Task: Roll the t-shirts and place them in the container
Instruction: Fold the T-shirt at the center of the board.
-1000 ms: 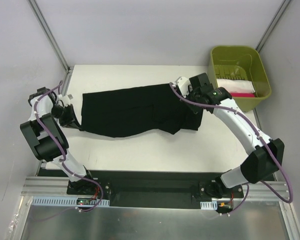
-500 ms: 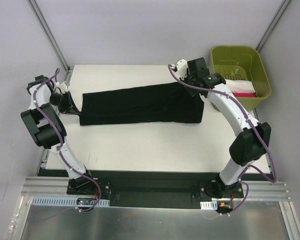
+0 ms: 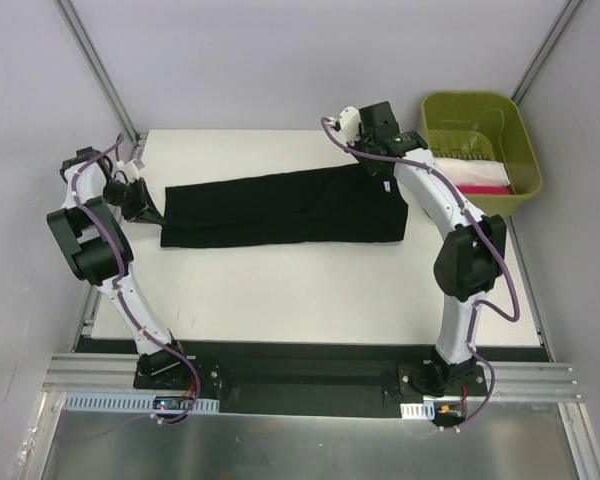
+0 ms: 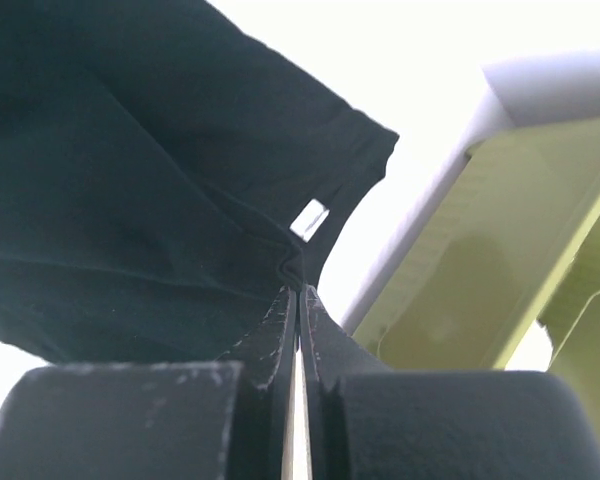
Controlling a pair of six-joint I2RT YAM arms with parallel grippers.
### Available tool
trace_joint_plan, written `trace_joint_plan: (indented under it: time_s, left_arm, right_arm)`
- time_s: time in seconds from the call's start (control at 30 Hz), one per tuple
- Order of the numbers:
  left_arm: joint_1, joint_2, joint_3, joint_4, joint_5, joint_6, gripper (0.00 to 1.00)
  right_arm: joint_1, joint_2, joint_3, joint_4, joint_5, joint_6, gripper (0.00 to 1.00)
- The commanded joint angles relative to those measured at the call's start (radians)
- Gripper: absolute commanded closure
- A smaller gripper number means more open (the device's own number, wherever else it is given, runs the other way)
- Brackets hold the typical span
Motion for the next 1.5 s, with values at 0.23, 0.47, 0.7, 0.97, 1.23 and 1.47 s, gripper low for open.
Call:
trace_joint_plan:
  time_s: [0.23, 0.47, 0.7, 0.97, 1.23, 1.47]
  left_arm:
    - [-0.007, 0.04, 0.07, -0.027, -0.005, -0.005, 1.0]
    - [-0.029, 0.08, 0.101, -0.021, -0.04, -0.016, 1.0]
    - [-0.076, 0.134, 0.186, -0.009, -0.088, -0.016, 0.97]
    - [-0.102, 0.157, 0.217, -0.001, -0.126, -0.011, 1.0]
    - [-0.102, 0.134, 0.206, 0.0, -0.184, -0.012, 1.0]
    - [-0.101, 0.076, 0.156, 0.007, -0.233, -0.025, 1.0]
  right_arm:
    - [-0.006, 0.125, 0.197, 0.101, 0.039, -0.092, 0.99]
    - [-0.007, 0.206, 0.282, 0.123, 0.034, -0.146, 0.99]
    - [-0.01, 0.248, 0.279, 0.144, 0.048, -0.18, 0.99]
    - [-0.015, 0.286, 0.286, 0.181, 0.065, -0.193, 0.99]
    - [-0.015, 0.314, 0.32, 0.199, 0.082, -0.178, 0.99]
    - [-0.013, 0.308, 0.314, 0.225, 0.091, -0.172, 0.99]
